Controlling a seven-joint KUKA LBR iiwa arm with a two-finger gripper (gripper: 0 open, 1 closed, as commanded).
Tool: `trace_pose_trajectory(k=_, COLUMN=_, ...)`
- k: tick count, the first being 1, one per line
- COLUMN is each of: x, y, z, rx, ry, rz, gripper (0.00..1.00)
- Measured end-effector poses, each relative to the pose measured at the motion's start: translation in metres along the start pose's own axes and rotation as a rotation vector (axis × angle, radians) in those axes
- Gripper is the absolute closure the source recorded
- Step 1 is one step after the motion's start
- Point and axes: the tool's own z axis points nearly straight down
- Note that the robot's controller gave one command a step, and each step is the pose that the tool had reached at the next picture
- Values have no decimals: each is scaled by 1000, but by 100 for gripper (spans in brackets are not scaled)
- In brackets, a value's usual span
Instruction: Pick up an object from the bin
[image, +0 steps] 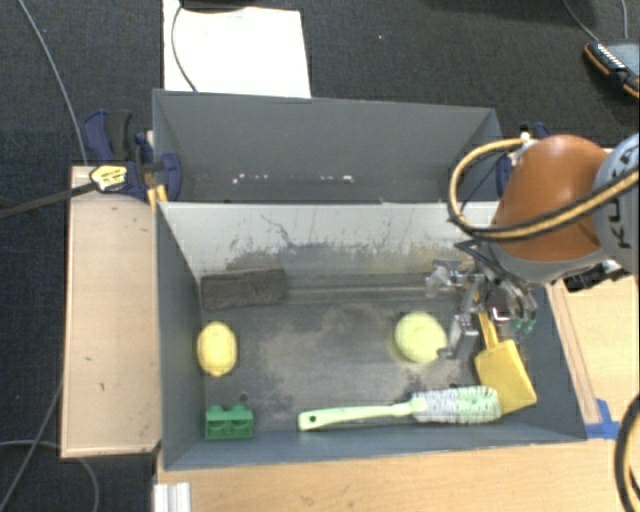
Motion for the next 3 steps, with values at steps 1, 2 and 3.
trace_pose_trajectory(k=1, x=-2, y=0, z=-4, rx=1, ry=-8, rz=-3, gripper=0)
trace_pose_trajectory(k=2, x=-13, y=-12, z=93, rx=0, ry=-7, rz=52, gripper=0)
trace_pose_trajectory(k=3, x=-13, y=-10, z=58, rx=2, ry=-25, rz=-2, gripper=0)
